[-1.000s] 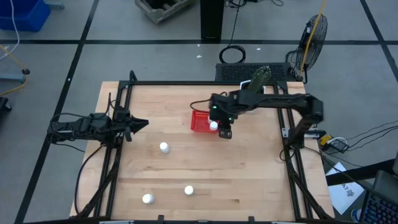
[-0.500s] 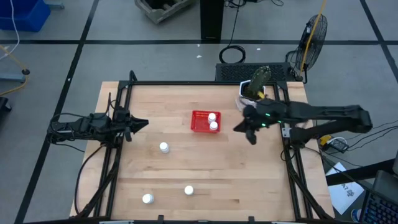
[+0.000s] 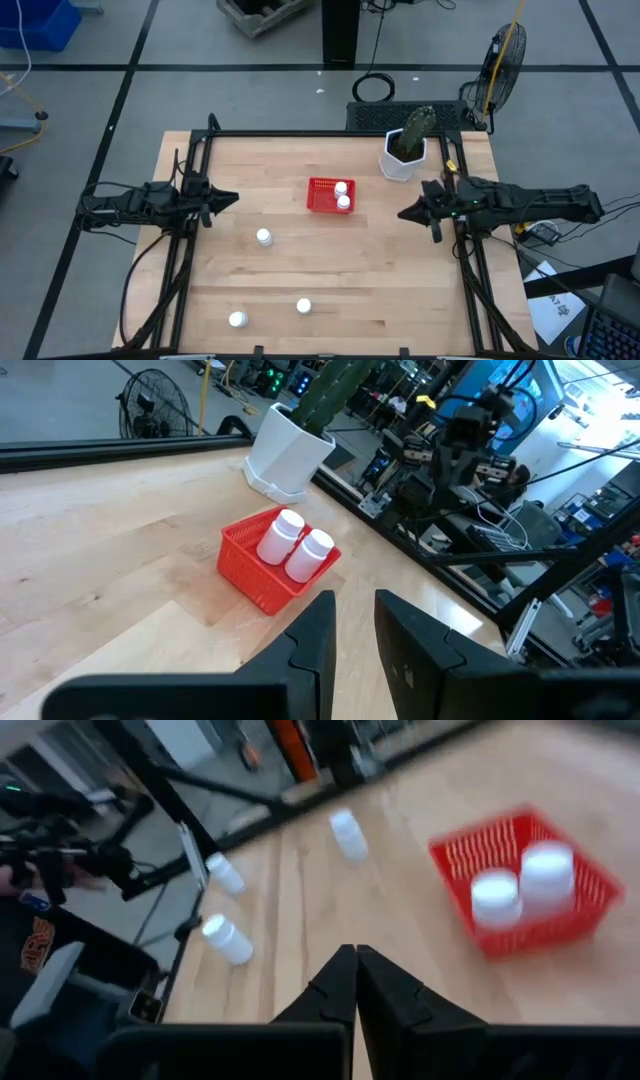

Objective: Pick and place pill bottles into a basket
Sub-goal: Put the white medicine bottle into the red basket

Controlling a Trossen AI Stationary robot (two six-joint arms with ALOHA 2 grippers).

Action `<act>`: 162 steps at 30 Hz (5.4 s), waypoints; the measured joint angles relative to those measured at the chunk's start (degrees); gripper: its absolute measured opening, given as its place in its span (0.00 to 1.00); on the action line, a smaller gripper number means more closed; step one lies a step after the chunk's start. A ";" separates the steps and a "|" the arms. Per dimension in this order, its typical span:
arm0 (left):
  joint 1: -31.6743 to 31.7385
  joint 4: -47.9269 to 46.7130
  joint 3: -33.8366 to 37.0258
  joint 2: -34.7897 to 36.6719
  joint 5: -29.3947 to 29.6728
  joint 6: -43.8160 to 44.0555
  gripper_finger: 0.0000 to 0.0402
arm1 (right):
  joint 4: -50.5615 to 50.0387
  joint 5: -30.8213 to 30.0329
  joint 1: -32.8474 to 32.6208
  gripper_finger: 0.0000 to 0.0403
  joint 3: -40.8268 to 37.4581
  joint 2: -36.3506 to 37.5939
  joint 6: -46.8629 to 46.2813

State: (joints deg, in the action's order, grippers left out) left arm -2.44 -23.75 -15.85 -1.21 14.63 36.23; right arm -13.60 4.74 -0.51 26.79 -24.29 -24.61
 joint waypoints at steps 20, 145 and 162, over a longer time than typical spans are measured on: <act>0.01 19.75 -0.01 -0.02 2.84 4.88 0.19 | 16.00 -7.54 0.01 0.01 -21.76 14.88 -15.16; -5.84 -24.36 -38.04 -81.13 -12.87 8.32 0.70 | 17.07 -4.66 0.01 0.01 -25.71 12.21 -13.71; -2.70 -22.41 -36.57 -81.18 -16.11 5.77 0.70 | 17.09 -4.67 0.03 0.01 -25.71 12.21 -13.70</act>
State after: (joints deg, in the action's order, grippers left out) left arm -5.14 -46.16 -52.42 -82.39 -1.48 42.00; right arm 3.48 0.07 -0.47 1.08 -12.08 -38.30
